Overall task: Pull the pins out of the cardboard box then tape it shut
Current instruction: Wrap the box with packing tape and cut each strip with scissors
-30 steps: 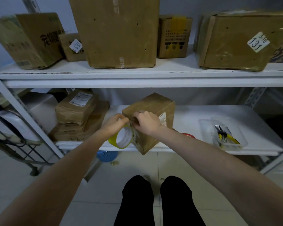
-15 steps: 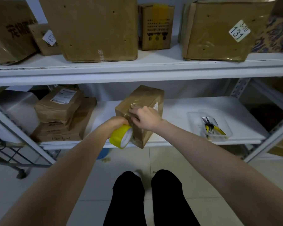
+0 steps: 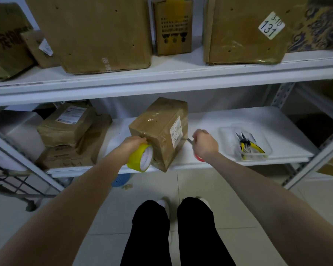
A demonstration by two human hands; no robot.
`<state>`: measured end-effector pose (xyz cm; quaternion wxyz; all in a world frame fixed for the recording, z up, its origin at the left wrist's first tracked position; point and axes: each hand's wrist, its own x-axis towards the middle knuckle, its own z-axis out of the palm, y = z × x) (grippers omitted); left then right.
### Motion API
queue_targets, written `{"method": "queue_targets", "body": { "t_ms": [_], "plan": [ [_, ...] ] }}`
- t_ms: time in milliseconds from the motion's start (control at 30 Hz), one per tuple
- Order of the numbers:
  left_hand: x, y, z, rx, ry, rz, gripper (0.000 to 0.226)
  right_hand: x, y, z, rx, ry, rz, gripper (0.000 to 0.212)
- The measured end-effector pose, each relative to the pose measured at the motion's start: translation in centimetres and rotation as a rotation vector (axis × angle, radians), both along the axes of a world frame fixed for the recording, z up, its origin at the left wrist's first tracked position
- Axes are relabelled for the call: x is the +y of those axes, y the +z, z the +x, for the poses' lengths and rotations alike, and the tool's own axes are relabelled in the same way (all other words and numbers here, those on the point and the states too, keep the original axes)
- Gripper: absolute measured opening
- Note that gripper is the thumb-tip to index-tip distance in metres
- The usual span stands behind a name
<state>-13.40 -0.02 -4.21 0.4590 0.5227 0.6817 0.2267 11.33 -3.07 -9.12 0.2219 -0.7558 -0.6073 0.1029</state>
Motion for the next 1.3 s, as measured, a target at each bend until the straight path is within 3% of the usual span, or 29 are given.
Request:
{"method": "queue_targets", "body": {
  "t_ms": [67,167,300,400,600,733,833,967,1133,1200,1300],
  "plan": [
    [0.3,-0.1,0.0,-0.035,0.02,-0.017,0.034,0.2,-1.9,2.0,-0.037,-0.071,-0.273,0.025],
    [0.0,0.2,0.2,-0.12,0.048,-0.059,0.023,0.8,-4.7,3.3,-0.046,-0.084,-0.444,0.039],
    [-0.5,0.3,0.3,-0.237,0.05,-0.158,0.026,2.3,-6.6,3.0,-0.173,-0.029,-0.478,0.041],
    [-0.7,0.6,0.3,-0.214,0.055,-0.173,0.028,3.0,-7.4,3.1,-0.269,-0.036,-0.481,0.038],
    [-0.7,0.7,0.3,-0.161,0.116,-0.145,0.02,2.6,-6.8,3.8,-0.215,0.051,-0.44,0.039],
    [-0.8,0.7,0.0,-0.19,0.157,-0.114,0.017,0.6,-5.7,6.7,-0.029,0.227,-0.455,0.023],
    [-0.5,0.3,-0.1,-0.173,0.169,-0.073,0.019,-1.1,-5.1,8.1,0.292,0.296,-0.473,0.014],
    [-0.4,-0.1,0.0,-0.154,0.164,-0.024,0.018,-3.0,-2.5,7.7,0.464,0.403,-0.488,0.026],
    [-0.6,-0.2,-0.6,-0.157,0.135,-0.012,0.011,-4.7,2.7,3.6,0.561,0.538,-0.709,0.053],
    [-0.6,-0.1,-0.7,-0.168,0.135,-0.008,0.007,-4.7,4.0,2.1,0.674,0.563,-0.781,0.054],
    [-0.9,0.0,-0.7,-0.202,0.139,-0.003,0.006,-4.1,5.1,0.9,0.661,0.662,-0.852,0.058]
  ]
}}
